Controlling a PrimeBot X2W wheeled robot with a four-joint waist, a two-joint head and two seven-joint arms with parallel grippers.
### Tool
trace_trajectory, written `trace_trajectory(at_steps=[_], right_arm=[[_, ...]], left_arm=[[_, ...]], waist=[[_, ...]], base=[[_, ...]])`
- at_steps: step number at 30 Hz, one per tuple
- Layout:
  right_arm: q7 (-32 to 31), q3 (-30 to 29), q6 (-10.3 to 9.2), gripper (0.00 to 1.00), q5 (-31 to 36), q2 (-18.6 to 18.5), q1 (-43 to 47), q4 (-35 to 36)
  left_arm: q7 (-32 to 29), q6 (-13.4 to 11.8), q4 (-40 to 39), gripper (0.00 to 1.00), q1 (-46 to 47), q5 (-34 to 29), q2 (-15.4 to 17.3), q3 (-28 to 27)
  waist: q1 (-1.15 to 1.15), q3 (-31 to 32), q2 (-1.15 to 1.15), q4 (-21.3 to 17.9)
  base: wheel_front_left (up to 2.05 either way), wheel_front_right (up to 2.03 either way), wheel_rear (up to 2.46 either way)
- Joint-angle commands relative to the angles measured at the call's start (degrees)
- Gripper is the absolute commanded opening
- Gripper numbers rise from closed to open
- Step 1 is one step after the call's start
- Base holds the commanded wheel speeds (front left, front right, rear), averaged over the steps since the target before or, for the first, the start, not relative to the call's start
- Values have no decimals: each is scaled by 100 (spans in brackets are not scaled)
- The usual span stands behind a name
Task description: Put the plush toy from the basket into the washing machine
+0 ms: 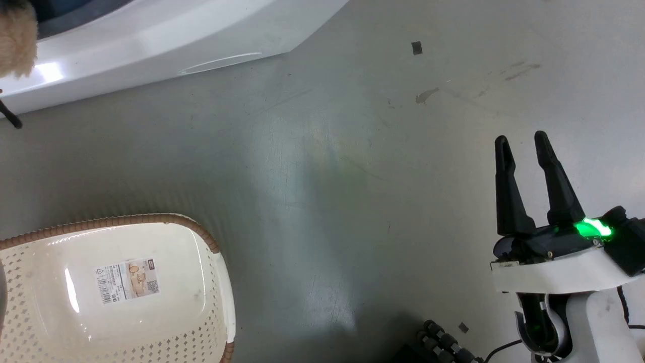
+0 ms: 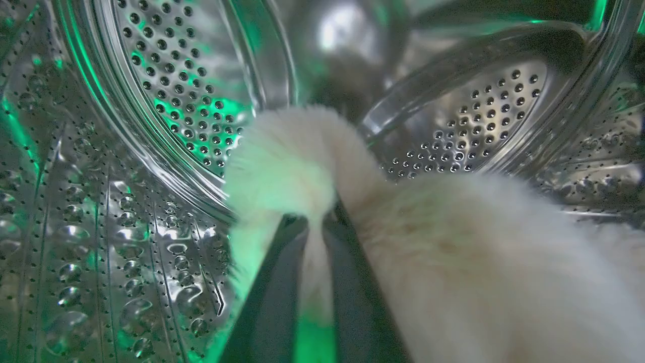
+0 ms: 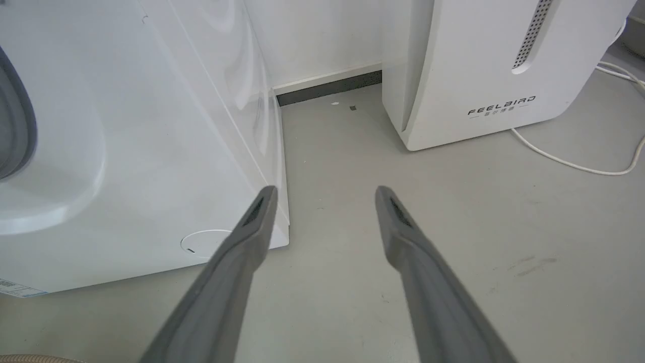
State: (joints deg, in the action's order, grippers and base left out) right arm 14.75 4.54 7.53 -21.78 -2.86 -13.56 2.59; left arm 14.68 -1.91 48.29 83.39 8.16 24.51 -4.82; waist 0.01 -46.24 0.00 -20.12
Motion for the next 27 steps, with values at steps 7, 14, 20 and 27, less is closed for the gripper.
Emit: trace_trajectory(at_steps=[7, 14, 20, 27], right_arm=[[25, -9, -4, 100, 4, -1, -125, 4], [25, -14, -4, 100, 134, -1, -41, -129], [25, 40, -4, 100, 290, -1, 156, -290], [25, 34, -4, 100, 402, -1, 355, -424]], left_arm=[[31, -26, -53, 100, -418, -192, -47, 57], [31, 68, -142, 100, -1161, -125, -246, -56], [31, 165, -209, 100, -1702, -117, -416, -91], [32, 219, -536, 100, -2504, -135, -698, -132]], waist=[[-1, 215, 0, 148], [-1, 746, 0, 367], [-1, 1283, 0, 555], [-1, 1830, 0, 765]], base=[[0, 0, 0], [0, 0, 0], [0, 0, 0], [0, 0, 0]])
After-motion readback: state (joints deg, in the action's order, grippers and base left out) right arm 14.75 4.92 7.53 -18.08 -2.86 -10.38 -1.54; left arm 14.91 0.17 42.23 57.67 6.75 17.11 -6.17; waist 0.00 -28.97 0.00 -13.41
